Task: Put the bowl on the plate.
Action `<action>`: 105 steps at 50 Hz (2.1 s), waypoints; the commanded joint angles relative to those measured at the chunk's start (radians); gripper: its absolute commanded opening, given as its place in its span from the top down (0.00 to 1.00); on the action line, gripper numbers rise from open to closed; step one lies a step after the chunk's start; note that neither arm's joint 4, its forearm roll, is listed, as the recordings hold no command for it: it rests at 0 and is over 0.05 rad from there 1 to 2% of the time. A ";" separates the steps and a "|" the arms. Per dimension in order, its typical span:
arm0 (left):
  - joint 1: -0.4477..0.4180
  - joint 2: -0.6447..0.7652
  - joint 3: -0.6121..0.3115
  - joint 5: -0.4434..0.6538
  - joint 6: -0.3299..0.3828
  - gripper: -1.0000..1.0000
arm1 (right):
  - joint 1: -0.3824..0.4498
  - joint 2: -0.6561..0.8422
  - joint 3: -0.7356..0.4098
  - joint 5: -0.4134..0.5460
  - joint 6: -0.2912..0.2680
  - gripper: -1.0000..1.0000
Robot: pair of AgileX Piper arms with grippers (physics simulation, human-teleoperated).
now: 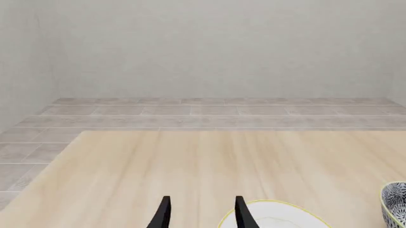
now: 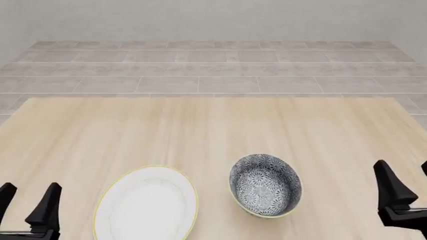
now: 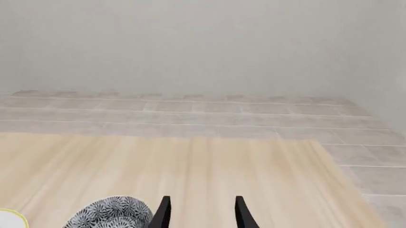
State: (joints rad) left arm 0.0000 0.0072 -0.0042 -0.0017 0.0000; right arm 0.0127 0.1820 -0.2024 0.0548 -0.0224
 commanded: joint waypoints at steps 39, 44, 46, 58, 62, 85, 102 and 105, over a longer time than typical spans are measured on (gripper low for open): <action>0.000 0.000 0.000 0.000 0.000 0.00 | 0.223 0.754 -0.486 0.174 0.097 0.00; 0.000 0.000 0.000 0.000 0.000 0.00 | 0.239 0.801 -0.476 0.164 0.113 0.00; 0.000 0.000 0.000 0.000 0.000 0.00 | 0.237 0.806 -0.468 0.154 0.103 0.00; 0.000 0.000 0.000 0.000 0.000 0.00 | 0.259 0.857 -0.445 0.130 0.124 0.00; 0.000 0.000 0.000 0.000 0.000 0.00 | 0.262 0.881 -0.425 0.101 0.135 0.00; 0.000 0.000 0.000 0.000 0.000 0.00 | 0.261 0.966 -0.332 -0.006 0.148 0.00; 0.000 0.000 0.000 0.000 0.000 0.00 | 0.274 1.053 -0.286 -0.096 0.170 0.00; 0.000 0.000 0.000 0.000 0.000 0.00 | 0.276 1.070 -0.278 -0.112 0.177 0.00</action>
State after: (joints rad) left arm 0.0000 0.0073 -0.0043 -0.0017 0.0000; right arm 0.2825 1.2012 -0.5058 -0.0081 0.1361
